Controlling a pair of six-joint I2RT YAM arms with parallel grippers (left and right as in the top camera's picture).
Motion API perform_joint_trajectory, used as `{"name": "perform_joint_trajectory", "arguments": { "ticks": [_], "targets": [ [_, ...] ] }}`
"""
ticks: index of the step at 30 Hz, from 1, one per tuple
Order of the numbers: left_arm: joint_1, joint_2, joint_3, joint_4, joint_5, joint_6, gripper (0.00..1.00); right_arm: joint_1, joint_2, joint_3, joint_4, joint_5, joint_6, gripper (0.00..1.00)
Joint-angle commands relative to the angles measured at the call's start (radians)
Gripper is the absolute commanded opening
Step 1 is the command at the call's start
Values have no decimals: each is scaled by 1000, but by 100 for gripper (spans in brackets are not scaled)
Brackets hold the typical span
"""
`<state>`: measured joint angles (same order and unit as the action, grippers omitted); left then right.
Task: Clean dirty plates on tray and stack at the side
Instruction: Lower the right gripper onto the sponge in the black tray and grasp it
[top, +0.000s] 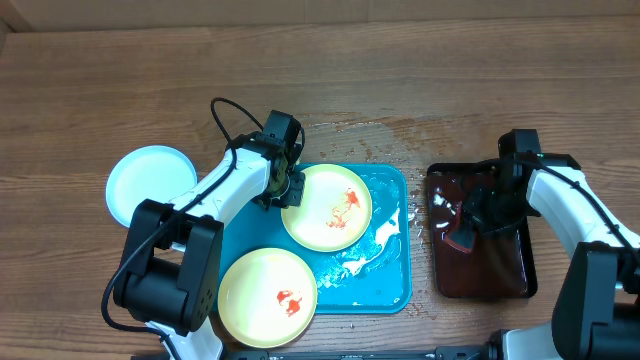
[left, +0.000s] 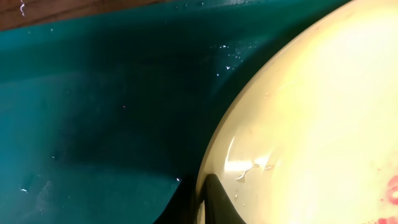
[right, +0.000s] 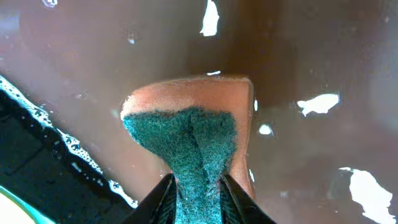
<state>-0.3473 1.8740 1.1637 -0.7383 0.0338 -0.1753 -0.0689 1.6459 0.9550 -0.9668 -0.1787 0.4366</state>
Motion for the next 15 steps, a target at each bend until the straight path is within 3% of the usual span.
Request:
{"name": "perform_joint_trajectory", "arguments": {
  "ticks": [1,4,9,15],
  "targets": [
    [-6,35,-24,6,-30,23,4,0,-6,-14,16,2,-18,26],
    [-6,35,-24,6,-30,23,4,0,-6,-42,41,-1,-18,24],
    [-7,35,-24,6,-29,23,4,0,-6,-60,72,-10,-18,4],
    [-6,35,-24,6,9,23,4,0,-8,-24,70,-42,-77,4]
  ]
}}
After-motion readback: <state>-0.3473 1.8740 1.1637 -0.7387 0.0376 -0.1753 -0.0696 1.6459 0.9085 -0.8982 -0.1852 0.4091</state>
